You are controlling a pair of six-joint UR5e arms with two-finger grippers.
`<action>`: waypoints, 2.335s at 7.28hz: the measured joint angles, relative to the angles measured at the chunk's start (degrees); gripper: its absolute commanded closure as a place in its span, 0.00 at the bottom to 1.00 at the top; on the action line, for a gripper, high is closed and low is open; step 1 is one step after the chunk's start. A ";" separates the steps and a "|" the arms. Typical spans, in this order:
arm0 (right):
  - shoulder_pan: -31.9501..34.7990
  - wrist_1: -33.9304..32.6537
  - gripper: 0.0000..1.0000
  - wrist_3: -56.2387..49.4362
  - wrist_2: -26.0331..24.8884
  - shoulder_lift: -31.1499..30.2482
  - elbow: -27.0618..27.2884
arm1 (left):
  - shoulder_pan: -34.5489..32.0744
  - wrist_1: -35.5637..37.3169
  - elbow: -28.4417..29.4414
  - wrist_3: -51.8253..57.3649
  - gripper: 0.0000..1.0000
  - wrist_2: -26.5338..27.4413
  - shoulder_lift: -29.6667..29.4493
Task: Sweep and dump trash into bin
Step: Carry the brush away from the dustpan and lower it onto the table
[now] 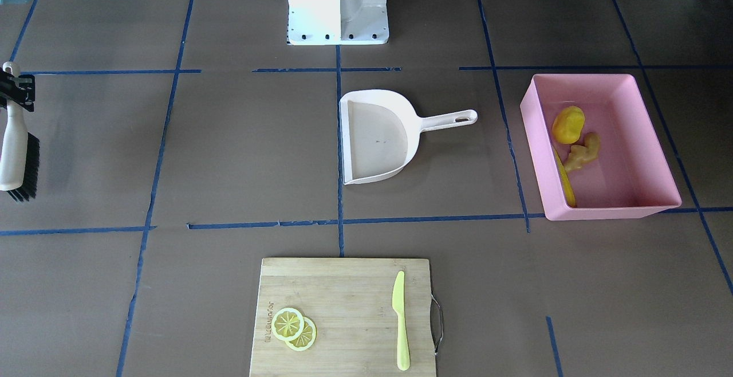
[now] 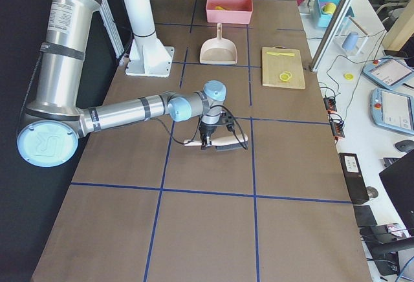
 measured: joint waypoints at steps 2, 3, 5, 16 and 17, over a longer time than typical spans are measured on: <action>0.15 6.06 0.97 0.14 0.09 -1.13 -5.23 | -0.70 1.81 -3.06 0.32 0.00 3.25 0.04; 0.13 7.12 0.95 0.17 0.07 -0.95 -7.06 | -0.85 2.71 -3.97 0.29 0.00 4.06 0.37; 0.06 11.00 0.92 1.33 0.11 -0.53 -10.93 | -0.90 3.30 -4.46 0.21 0.00 4.41 0.57; 5.73 14.31 0.00 7.58 9.14 0.26 -7.13 | -0.90 3.16 -4.00 0.19 0.00 4.07 0.59; 9.48 10.39 0.00 1.15 9.28 0.31 -6.99 | -0.86 3.13 -3.92 0.19 0.00 4.07 0.59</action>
